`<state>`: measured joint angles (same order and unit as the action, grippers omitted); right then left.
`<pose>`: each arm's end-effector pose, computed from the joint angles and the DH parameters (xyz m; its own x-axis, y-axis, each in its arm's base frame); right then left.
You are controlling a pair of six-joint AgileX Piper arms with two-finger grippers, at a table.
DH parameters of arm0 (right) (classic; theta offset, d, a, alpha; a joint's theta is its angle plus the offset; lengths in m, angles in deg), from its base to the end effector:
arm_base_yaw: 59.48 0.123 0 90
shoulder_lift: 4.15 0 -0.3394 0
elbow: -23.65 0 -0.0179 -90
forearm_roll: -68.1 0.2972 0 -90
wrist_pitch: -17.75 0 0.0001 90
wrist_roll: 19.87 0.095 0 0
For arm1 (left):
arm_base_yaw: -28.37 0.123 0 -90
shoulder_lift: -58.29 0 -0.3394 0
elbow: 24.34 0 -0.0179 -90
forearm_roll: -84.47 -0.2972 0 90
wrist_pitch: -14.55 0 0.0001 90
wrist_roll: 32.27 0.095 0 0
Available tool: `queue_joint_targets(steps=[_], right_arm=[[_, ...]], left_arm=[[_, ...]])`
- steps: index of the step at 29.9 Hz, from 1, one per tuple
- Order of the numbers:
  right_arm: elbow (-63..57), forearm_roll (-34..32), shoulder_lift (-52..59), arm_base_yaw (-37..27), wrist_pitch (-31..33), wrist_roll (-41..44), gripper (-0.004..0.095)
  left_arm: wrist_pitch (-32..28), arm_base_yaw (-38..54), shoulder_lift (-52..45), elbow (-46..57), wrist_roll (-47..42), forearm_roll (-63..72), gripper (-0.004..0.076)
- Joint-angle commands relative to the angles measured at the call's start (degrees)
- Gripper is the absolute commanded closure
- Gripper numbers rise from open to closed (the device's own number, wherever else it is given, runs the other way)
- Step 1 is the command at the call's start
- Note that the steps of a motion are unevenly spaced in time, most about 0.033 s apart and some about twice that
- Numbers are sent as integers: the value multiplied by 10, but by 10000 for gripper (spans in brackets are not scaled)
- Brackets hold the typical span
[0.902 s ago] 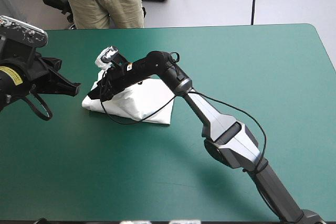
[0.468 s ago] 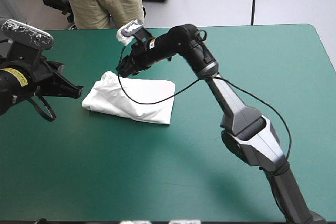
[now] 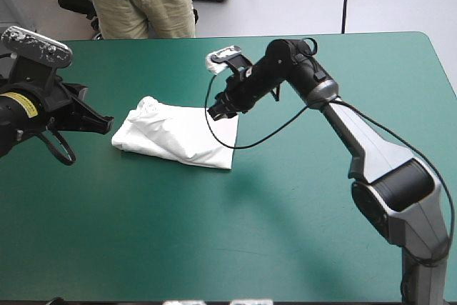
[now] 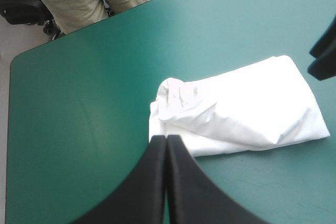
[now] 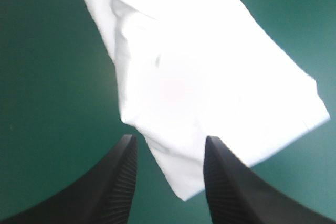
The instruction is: Fold the cloth
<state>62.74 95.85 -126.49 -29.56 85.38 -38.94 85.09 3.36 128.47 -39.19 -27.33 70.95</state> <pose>0.4299 0.2946 0.3895 -0.6436 -0.5108 -0.5699 -0.7397 0.6061 0.2922 0.1853 -0.0633 0.5724 -0.4760 0.4001 -0.7832 0.3328 0.9063 0.2607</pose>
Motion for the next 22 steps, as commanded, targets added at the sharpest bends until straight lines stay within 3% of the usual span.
queue_joint_targets(steps=[1,7,10,17,20,22], right_arm=[[-124,42,89,-27,-113,-17,520],[-275,164,86,-45,-204,-89,421],[-291,176,60,-45,-219,-99,367],[-288,227,7,-45,-240,-120,366],[-288,258,-5,-45,-226,-147,393],[-288,254,-5,-45,-221,-156,555]], left_arm=[[10,-1,-7,-13,-6,1,741],[10,-1,-7,-13,-6,7,741],[10,-1,-7,-13,-6,7,741],[14,-1,-7,-13,-6,9,741],[14,-1,-7,-13,-6,16,741],[14,-1,-7,-13,-6,17,741]])
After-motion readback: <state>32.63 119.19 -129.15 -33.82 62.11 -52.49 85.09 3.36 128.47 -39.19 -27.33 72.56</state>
